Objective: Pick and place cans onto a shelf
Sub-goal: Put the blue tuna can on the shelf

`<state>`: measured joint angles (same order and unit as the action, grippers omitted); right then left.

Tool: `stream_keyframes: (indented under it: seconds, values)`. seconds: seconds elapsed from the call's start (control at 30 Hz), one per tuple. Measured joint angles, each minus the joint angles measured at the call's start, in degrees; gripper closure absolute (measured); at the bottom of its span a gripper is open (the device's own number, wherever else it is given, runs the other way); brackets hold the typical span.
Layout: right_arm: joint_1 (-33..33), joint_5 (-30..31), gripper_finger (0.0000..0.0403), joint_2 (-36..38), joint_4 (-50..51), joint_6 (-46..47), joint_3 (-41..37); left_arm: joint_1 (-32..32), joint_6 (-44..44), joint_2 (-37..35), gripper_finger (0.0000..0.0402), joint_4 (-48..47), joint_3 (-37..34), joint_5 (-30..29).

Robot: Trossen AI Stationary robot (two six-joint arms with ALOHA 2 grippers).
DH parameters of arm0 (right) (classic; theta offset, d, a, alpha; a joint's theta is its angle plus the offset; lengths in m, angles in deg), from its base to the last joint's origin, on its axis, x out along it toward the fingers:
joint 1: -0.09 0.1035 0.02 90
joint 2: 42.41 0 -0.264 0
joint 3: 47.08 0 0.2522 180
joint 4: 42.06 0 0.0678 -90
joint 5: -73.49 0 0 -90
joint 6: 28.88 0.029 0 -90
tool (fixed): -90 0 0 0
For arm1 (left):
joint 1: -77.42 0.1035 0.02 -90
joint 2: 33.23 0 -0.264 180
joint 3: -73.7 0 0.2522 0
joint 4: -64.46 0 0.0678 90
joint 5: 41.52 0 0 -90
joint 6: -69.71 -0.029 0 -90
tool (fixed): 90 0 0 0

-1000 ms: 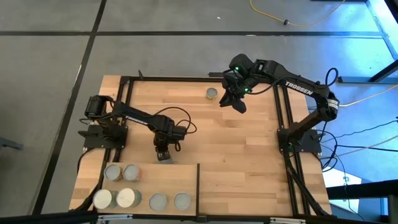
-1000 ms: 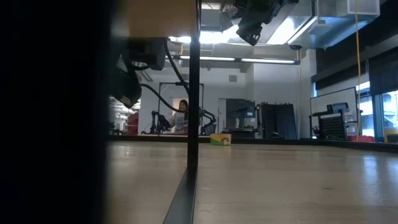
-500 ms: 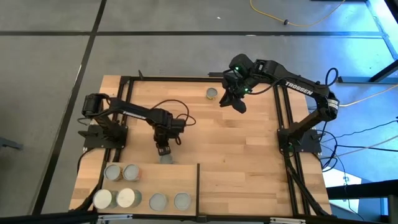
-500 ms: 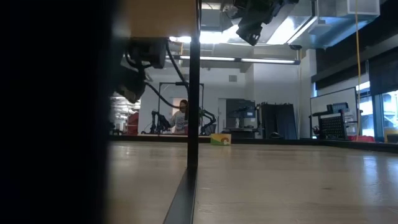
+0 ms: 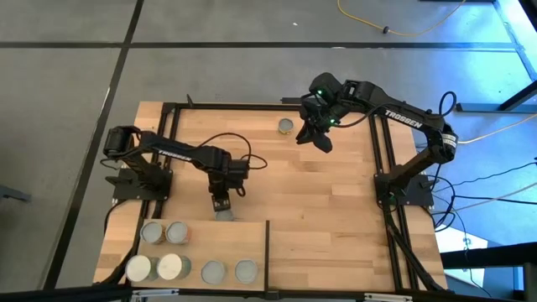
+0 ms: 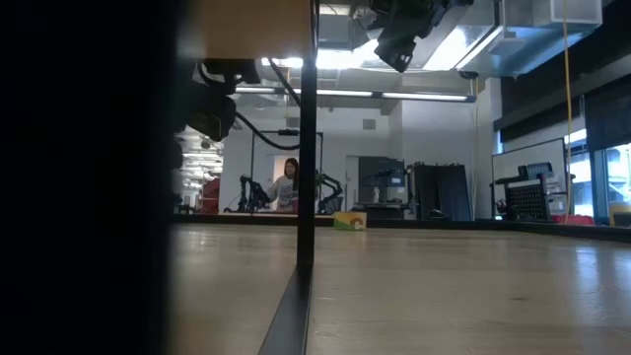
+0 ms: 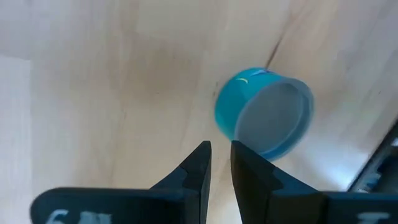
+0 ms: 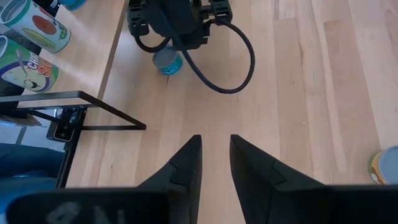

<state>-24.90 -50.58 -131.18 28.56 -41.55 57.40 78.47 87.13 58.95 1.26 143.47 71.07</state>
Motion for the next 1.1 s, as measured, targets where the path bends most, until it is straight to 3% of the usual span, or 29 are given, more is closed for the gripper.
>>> stream_keyframes:
  seconds: [0.37,0.63,1.1]
  values:
    - [0.00,-0.01,0.0318,0.00,0.02,0.14,0.00,-2.07,1.49,0.02,0.0347,1.23,0.00,-0.69]
    - [0.00,-0.01,0.0318,0.00,0.02,0.17,0.00,-3.78,1.49,0.79,0.0347,2.33,-0.02,-5.27]
    - [0.00,-0.01,0.0318,0.00,0.02,0.19,0.00,-3.88,1.95,0.83,0.0347,3.02,-0.04,-5.26]
